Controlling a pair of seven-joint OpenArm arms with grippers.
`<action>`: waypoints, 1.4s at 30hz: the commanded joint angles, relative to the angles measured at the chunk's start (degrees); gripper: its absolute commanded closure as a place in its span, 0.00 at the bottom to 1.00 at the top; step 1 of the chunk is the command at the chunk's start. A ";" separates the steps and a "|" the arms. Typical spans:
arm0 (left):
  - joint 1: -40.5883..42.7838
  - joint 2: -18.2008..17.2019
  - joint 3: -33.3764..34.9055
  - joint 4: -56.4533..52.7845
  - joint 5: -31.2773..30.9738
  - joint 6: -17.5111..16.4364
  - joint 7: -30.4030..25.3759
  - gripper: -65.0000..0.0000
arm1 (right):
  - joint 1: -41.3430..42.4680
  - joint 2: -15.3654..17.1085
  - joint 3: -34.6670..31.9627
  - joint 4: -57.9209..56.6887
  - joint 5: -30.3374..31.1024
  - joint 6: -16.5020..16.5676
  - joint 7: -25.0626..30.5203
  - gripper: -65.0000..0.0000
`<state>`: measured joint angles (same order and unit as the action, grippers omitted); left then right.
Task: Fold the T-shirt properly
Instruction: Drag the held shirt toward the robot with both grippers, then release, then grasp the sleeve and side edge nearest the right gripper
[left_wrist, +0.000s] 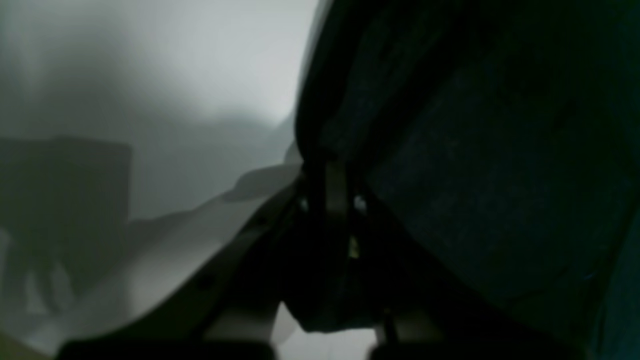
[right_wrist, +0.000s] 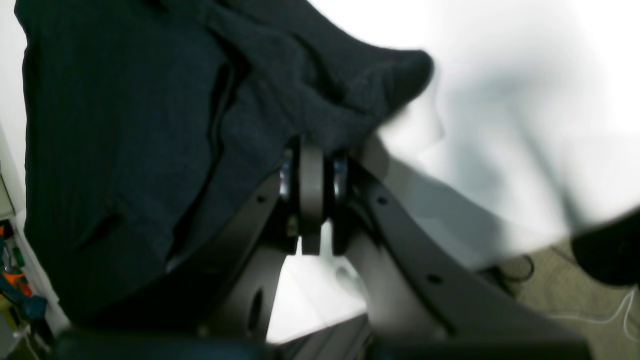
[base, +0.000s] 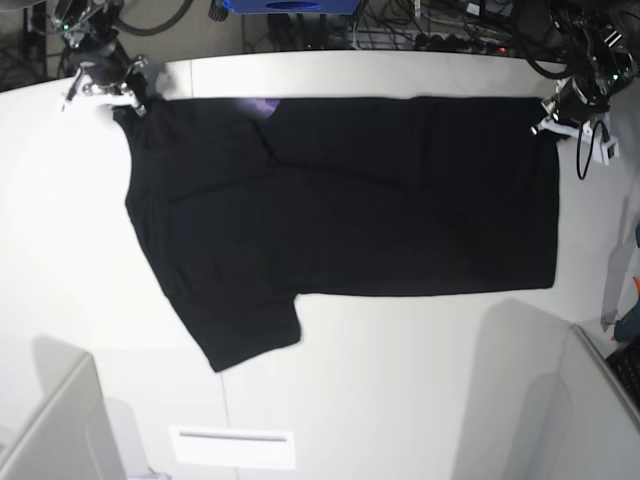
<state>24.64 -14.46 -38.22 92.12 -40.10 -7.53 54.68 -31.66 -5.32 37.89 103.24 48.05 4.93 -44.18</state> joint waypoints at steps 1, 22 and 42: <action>1.33 -0.35 -0.07 0.41 1.81 0.80 2.69 1.00 | -1.09 0.18 0.22 1.51 0.78 0.30 0.62 1.00; 5.47 -0.18 -0.07 1.82 1.81 0.80 2.95 1.00 | -1.88 -0.79 5.14 3.18 0.69 0.39 -3.68 1.00; 8.89 2.55 -13.52 16.06 1.72 0.80 2.95 0.09 | -1.53 -0.96 9.89 9.15 0.78 0.39 -2.28 0.47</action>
<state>33.45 -11.09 -51.27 107.02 -37.74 -6.42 58.57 -33.32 -6.66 47.79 111.24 47.64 4.91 -47.40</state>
